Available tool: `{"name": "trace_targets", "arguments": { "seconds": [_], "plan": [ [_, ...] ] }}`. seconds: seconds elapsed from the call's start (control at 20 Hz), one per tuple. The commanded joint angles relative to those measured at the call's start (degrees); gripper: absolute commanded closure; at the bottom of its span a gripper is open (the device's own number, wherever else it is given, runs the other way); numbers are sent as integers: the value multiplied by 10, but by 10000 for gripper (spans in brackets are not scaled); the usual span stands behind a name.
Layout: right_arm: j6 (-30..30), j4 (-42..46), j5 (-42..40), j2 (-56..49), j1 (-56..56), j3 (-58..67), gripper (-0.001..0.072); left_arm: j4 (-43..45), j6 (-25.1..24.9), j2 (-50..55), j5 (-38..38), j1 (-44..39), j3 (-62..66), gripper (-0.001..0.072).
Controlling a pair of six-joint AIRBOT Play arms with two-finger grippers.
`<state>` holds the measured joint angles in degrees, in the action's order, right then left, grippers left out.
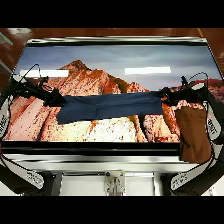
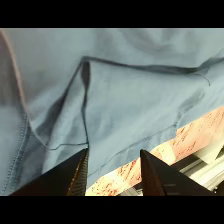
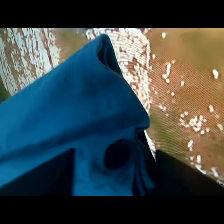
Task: Fold the shirts.
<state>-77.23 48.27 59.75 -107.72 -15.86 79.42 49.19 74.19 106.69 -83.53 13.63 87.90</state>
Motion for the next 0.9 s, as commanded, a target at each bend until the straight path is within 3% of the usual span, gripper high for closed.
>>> {"name": "trace_targets", "arguments": {
  "seconds": [0.0,0.05,0.1,0.2,0.3,0.5,0.55,0.65,0.85],
  "plan": [
    [17,-10,54,-15,0,-1,218,-4,0,-7,2,0,1,319],
    [29,-13,64,-14,0,-1,248,-5,0,-10,6,0,1,319],
    [44,-14,70,-12,0,-1,415,-9,0,-14,10,0,1,320],
    [69,-14,71,-3,0,-1,583,-36,-7,-19,14,0,3,319],
    [87,-15,67,17,0,-1,637,-70,-16,-21,20,-5,7,343],
    [93,-14,68,94,0,-1,637,-113,-17,-19,61,-45,8,580],
    [88,-15,71,120,0,-1,637,-116,-17,-18,74,-66,8,581],
    [72,-15,85,168,0,-1,638,-117,-17,-15,107,-118,8,655],
    [37,-14,129,254,0,-1,637,-136,-17,-6,186,-237,8,664]
  ]
}}
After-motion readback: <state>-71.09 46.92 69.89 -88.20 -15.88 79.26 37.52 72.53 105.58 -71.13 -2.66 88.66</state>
